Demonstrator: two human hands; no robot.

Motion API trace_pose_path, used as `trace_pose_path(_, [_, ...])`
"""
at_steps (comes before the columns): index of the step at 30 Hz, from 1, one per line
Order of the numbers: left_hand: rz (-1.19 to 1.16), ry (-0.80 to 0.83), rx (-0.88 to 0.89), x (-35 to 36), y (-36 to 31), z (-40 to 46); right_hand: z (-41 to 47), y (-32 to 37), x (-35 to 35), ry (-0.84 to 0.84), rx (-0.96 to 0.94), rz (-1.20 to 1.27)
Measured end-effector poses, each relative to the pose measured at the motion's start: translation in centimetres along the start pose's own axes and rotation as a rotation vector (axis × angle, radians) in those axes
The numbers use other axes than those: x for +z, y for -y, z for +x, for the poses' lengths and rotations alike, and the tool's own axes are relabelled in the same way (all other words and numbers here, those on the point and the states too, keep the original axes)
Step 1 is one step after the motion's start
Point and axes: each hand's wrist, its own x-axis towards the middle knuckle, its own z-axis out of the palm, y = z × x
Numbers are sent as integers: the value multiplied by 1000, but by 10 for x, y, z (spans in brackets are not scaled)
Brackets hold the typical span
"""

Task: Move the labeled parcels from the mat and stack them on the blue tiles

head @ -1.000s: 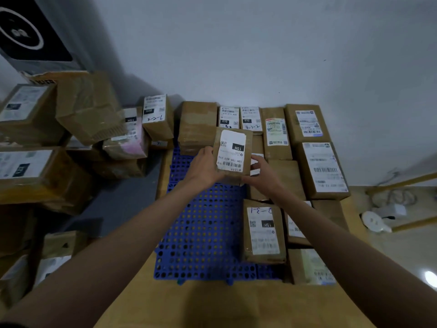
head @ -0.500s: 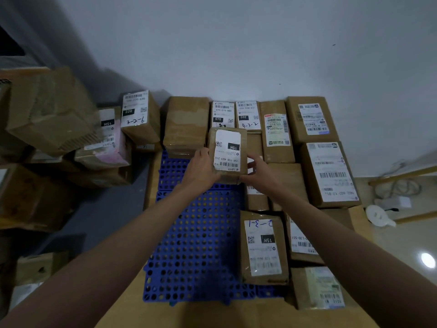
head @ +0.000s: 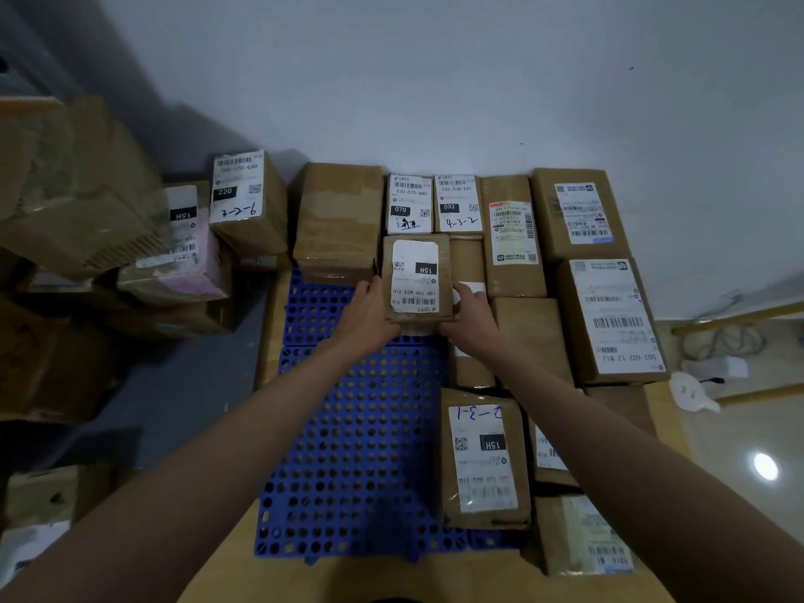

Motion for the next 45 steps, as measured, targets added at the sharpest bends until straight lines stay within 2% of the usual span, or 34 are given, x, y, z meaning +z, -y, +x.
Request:
trace_pose_path(11, [222,122,-110,-35,13,-46,-47,20,-27,43,-24,-200])
trace_pose_path(16, [307,150,-95,-60,13,-83,-85,39,-40,88,-76,-367])
trace_pose_path(24, [377,140,-41,-99,22,-154,-139,72,-39,172,-191,-468])
trace_pose_path(29, [395,151,-87,-123,42,-200,-160,101,-24,237,-278,-519])
trace_pose_path(38, [357,34,-202,-161,100,-273,-186,160,27,353,-357,-570])
trace_pose_path(45, [345,-15,-219,-200,165,-308,-200,211,80,358,-413,-575])
